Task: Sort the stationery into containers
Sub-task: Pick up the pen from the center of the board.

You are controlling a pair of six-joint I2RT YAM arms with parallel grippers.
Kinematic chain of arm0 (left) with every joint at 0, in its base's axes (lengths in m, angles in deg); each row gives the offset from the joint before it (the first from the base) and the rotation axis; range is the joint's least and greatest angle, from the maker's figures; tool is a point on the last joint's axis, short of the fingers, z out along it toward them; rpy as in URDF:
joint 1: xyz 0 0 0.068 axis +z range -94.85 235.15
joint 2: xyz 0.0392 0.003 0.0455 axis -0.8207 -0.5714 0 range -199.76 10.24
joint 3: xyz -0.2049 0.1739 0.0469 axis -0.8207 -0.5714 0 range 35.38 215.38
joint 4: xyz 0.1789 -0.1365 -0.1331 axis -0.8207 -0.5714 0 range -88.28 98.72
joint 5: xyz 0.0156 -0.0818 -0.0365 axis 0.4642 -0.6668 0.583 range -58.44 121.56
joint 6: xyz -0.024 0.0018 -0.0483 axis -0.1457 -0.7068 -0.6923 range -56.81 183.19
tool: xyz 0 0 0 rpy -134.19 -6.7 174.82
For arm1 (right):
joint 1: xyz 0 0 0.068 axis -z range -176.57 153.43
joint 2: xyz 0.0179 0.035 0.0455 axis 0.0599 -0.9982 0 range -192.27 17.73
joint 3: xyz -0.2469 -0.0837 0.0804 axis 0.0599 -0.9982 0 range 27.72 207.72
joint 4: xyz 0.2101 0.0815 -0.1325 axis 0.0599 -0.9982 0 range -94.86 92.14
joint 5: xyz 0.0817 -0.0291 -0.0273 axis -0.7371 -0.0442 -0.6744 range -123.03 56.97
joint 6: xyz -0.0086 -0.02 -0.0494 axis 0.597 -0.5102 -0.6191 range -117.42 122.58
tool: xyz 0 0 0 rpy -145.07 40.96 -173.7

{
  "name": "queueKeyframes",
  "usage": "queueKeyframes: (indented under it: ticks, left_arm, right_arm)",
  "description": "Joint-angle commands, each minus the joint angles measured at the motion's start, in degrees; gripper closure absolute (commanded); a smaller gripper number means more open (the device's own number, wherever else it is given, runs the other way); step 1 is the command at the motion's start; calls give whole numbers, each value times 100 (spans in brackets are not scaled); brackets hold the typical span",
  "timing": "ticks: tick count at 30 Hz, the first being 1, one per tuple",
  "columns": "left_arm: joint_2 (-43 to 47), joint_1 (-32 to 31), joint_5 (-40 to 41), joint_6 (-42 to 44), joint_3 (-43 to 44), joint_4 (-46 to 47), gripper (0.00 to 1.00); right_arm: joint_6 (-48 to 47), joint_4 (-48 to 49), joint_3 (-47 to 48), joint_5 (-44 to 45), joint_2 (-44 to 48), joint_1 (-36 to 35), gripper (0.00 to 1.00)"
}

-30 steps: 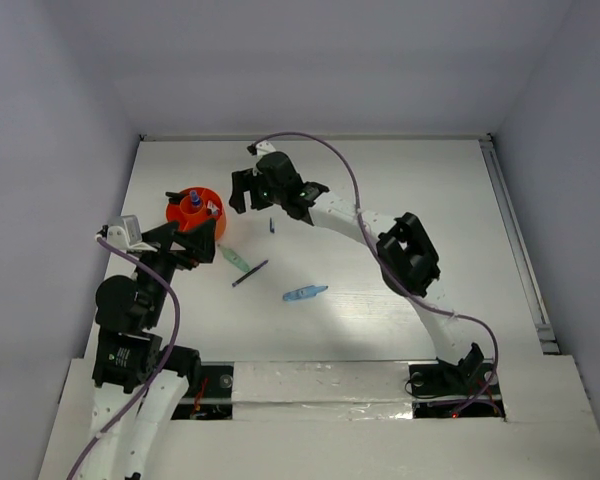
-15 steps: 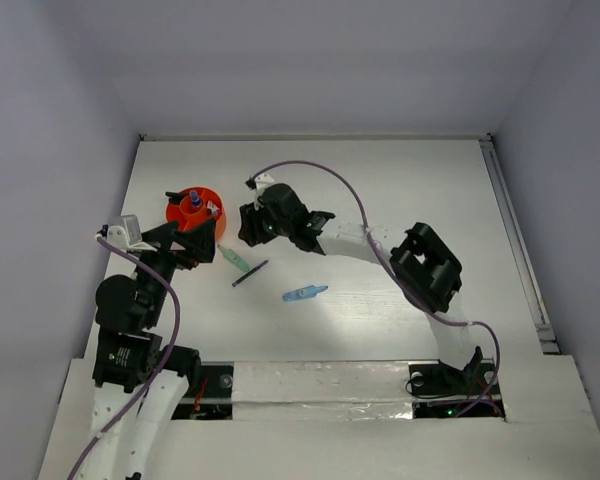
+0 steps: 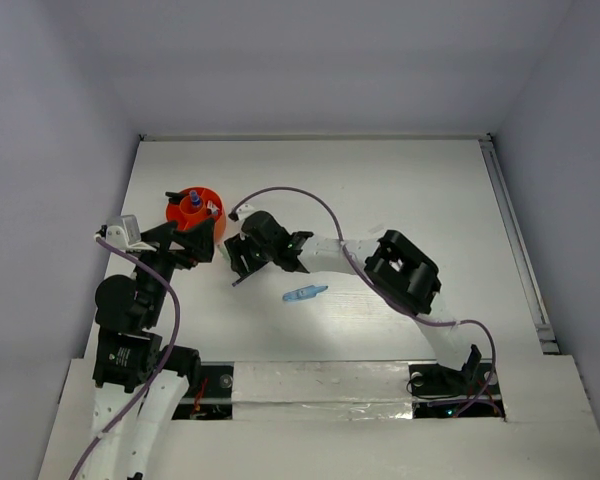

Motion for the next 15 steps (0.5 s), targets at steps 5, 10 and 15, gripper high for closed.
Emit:
queueKeyframes:
  ticks: [5,10,15]
  left_arm:
    - [-22,90,-52,-20,-64,367,1]
    - [-40,143,-51,-29,-72,376,1]
    - [-40,143,-43,-38,-81,367,1]
  right_arm:
    - [-234,-362,432,436,-194,-38,32]
    - [-260,-415,485,515,-264,-152,35]
    - [-331,-485,520,568,-290,-152,37]
